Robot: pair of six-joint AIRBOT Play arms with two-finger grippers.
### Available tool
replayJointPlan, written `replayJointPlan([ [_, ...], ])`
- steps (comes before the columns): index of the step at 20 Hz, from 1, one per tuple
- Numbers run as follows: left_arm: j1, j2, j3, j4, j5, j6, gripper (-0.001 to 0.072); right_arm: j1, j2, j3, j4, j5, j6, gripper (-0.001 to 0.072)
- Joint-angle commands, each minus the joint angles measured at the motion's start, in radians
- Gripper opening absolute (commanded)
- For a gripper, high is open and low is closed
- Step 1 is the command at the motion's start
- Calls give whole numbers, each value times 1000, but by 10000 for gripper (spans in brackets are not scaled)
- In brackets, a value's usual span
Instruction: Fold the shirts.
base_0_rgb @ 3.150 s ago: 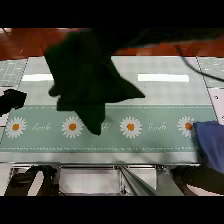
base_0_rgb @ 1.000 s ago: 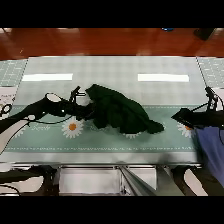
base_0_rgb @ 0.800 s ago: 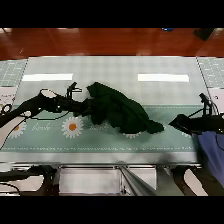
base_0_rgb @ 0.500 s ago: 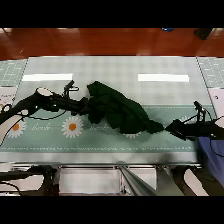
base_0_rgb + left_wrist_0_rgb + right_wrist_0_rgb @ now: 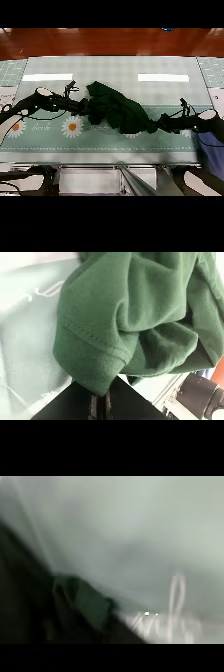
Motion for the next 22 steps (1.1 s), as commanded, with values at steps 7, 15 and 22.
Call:
replayJointPlan([
  [7, 131, 88, 191, -2, -171, 16, 21, 41, 72, 478, -129, 166, -2, 27],
  [15, 269, 343, 767, 0, -171, -79, 21, 41, 209, 1275, -293, 267, 84, 26],
  [22, 401, 575, 934, 135, -235, -107, 21, 41, 420, 1423, -548, 314, 171, 27],
])
